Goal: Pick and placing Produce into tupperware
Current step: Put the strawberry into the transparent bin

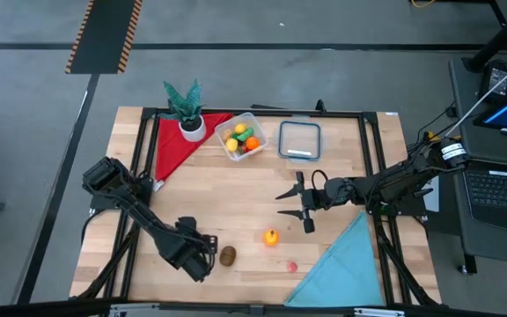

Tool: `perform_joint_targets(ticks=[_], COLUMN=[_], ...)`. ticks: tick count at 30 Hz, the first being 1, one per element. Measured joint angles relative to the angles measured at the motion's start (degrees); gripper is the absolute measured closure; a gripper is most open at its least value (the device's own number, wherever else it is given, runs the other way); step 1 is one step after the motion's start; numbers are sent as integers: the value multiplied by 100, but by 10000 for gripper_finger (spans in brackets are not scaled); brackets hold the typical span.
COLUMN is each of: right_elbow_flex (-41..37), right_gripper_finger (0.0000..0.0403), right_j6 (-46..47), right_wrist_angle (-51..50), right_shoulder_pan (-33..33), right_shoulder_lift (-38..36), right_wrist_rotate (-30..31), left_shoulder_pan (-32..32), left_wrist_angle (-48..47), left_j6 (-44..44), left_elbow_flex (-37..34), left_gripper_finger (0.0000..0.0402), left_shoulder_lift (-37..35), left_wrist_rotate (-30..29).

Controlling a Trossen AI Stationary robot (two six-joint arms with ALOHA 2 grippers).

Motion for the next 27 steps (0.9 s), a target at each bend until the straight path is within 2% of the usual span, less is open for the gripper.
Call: perform_joint_targets(ticks=[4,11,27], right_elbow_flex=[0,0,0], right_gripper_finger=[202,202,202], right_j6=[3,19,-25], right_wrist_angle=[-2,-2,-9], right_shoulder_pan=[1,0,223], right_shoulder_lift=[0,-2,0], right_wrist_rotate=[2,0,0], left_shoulder_pan=[100,223,551], left_wrist_angle=[162,360,307], left_j6=[41,928,938], left_elbow_flex=[0,0,-123], left_gripper_finger=[110,110,111], left_shoulder_lift=[0,0,31], left_wrist_rotate=[-635,-459,-367])
